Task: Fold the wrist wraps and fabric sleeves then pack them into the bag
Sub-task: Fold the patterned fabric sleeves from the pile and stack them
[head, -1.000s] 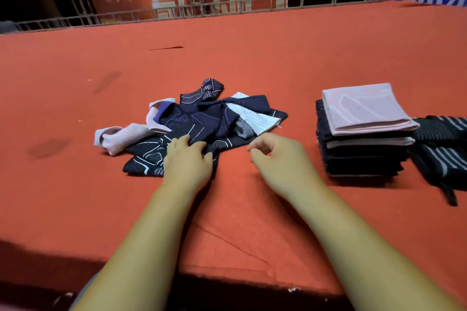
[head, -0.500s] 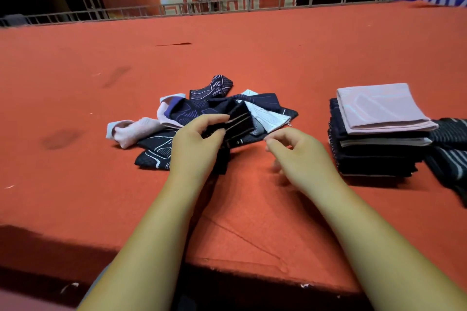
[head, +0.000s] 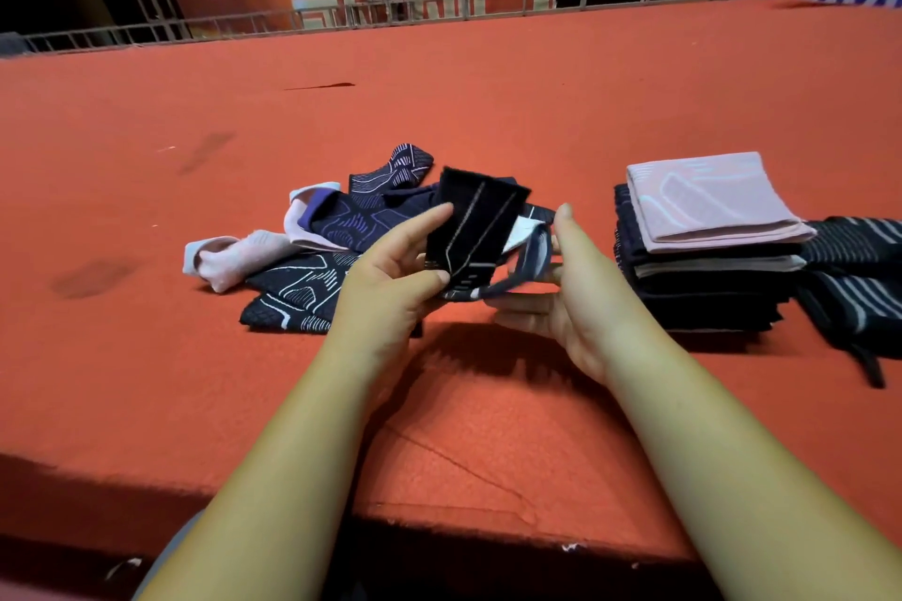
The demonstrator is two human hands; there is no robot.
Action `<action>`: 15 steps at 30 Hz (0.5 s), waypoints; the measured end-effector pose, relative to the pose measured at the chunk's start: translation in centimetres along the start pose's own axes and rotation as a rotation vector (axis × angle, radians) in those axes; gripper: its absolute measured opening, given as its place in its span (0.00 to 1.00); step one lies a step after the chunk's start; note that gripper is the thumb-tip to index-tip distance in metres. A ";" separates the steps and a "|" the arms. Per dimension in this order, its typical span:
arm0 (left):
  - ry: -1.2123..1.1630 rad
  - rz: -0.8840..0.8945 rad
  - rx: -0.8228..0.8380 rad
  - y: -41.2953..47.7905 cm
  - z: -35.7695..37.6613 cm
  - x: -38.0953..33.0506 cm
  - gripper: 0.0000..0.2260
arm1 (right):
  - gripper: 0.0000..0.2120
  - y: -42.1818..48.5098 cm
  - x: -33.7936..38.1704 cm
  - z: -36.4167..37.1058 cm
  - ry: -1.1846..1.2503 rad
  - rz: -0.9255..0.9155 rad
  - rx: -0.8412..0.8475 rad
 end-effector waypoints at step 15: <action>-0.158 -0.127 0.019 -0.1 0.4 0.8 0.35 | 0.20 0.4 1.9 -0.1 -0.264 -0.330 0.016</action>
Point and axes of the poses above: each hand's wrist, its own y-axis towards the middle knuckle, its own z-axis out of the palm, x = y × z, the point moved 10 cm from there along y, towards the middle knuckle, and after that the axes turned 5 degrees about y, right-handed, at the moved point
